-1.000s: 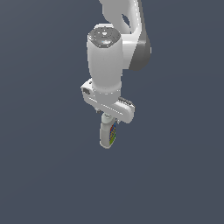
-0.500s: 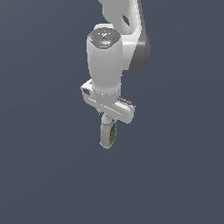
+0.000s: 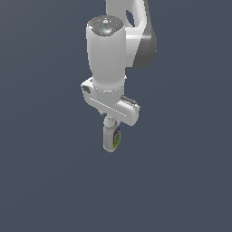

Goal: Pick up the object and move it to a goal position.

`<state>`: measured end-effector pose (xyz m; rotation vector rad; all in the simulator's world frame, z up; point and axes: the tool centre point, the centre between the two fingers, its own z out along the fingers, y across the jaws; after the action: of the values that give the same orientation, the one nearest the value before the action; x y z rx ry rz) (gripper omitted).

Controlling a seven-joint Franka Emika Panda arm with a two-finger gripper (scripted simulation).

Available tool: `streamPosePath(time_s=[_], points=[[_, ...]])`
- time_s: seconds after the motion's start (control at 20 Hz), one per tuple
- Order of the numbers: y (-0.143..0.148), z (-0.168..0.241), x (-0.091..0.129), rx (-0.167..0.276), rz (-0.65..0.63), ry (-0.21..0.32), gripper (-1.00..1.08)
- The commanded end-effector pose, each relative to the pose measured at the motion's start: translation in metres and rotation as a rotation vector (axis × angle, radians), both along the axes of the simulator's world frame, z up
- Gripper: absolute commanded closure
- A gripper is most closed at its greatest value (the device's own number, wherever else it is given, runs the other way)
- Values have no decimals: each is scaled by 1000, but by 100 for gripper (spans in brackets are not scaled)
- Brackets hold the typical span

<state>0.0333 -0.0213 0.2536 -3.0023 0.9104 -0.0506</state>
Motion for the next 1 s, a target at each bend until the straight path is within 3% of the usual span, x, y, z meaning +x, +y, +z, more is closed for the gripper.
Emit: streamPosePath(time_s=[0.0, 0.35, 0.6, 0.95], points=[[-4, 34, 10, -4, -17, -54, 108], [-24, 163, 29, -26, -97, -242, 108], [-38, 265, 26, -44, -160, -388, 108], [-46, 344, 13, -60, -209, -503, 108]])
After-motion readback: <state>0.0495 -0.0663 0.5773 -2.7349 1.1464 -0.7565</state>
